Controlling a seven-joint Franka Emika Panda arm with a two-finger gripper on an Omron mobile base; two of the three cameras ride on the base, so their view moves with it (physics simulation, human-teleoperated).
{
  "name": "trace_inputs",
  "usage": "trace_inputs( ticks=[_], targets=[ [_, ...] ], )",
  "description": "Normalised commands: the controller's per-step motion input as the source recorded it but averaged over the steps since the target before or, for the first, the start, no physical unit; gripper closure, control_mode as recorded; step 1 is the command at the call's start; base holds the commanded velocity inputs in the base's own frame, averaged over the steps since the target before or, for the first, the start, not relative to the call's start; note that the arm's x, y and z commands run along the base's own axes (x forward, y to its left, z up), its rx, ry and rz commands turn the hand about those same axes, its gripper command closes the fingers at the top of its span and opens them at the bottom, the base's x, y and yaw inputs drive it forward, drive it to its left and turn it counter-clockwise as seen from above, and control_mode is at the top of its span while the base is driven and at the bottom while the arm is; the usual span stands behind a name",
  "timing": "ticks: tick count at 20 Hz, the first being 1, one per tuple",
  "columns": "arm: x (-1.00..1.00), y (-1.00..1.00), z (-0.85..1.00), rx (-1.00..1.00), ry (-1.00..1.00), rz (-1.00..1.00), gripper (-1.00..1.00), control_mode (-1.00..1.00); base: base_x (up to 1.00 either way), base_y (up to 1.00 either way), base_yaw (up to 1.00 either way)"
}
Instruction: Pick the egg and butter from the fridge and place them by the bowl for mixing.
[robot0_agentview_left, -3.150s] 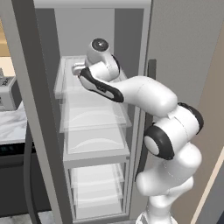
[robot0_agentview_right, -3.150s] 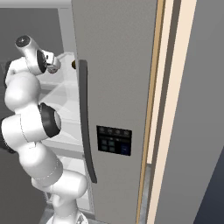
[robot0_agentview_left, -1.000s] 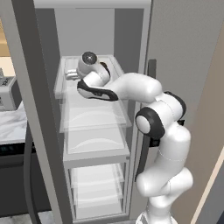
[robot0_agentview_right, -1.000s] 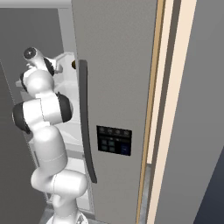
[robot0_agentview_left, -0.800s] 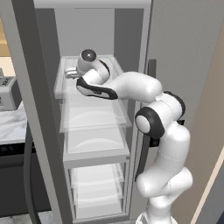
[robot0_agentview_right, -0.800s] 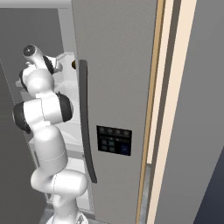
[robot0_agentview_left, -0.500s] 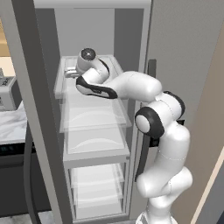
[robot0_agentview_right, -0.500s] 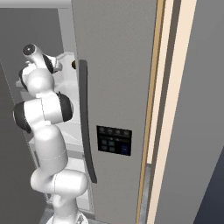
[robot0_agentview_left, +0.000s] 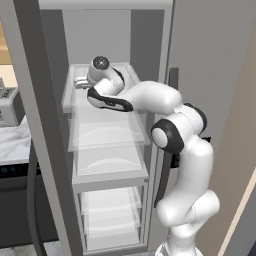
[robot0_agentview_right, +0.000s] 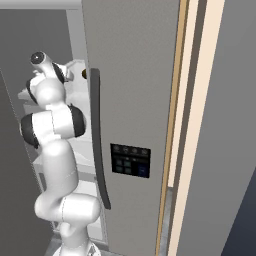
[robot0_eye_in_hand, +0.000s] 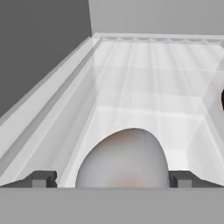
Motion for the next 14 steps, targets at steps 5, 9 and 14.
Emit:
trace_inputs(
  ticks=[5,9,14],
  targets=[
    [0.28,0.06,0.0,0.0,0.0,0.0,-1.0,-1.0,0.0,0.0,0.0],
    [0.06,0.13,-0.14,0.0,0.03,0.0,-1.0,-1.0,0.0,0.0,0.0],
    [-0.14,0.01,-0.79,-0.04,0.02,0.0,1.0,-1.0,0.0,0.0,0.0]
  ],
)
